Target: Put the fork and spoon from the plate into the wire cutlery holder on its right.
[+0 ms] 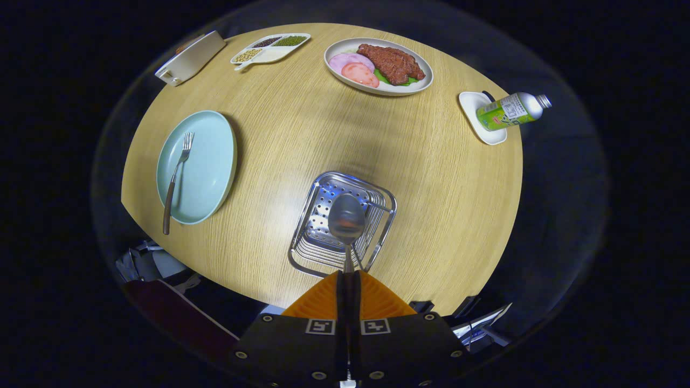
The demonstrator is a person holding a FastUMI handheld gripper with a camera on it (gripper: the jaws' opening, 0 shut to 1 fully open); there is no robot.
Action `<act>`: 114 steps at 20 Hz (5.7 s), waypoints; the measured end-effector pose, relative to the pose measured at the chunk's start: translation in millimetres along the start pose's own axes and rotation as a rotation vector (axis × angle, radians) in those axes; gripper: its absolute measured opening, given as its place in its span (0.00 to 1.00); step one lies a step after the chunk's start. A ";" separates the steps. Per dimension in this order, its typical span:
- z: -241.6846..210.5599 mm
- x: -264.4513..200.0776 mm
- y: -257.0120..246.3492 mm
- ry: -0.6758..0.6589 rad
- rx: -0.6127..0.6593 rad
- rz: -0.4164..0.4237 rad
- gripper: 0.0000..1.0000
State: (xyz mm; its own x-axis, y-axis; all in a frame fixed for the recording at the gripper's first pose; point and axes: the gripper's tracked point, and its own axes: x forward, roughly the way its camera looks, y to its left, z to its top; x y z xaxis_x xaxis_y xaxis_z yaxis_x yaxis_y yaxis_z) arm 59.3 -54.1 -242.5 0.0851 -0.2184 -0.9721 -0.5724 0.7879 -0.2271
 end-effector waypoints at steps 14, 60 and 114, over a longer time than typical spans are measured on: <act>22.1 0.3 7.2 -0.075 0.078 0.003 0.11; 84.9 48.2 288.7 -0.396 0.096 0.158 0.59; -3.0 -27.7 -5.3 0.228 -0.170 0.007 0.05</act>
State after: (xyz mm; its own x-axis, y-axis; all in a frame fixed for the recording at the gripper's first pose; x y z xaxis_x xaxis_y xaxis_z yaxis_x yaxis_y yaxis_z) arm 57.5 -54.0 -214.2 -0.0941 -0.3528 -0.9310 -0.7023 0.6863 -0.1891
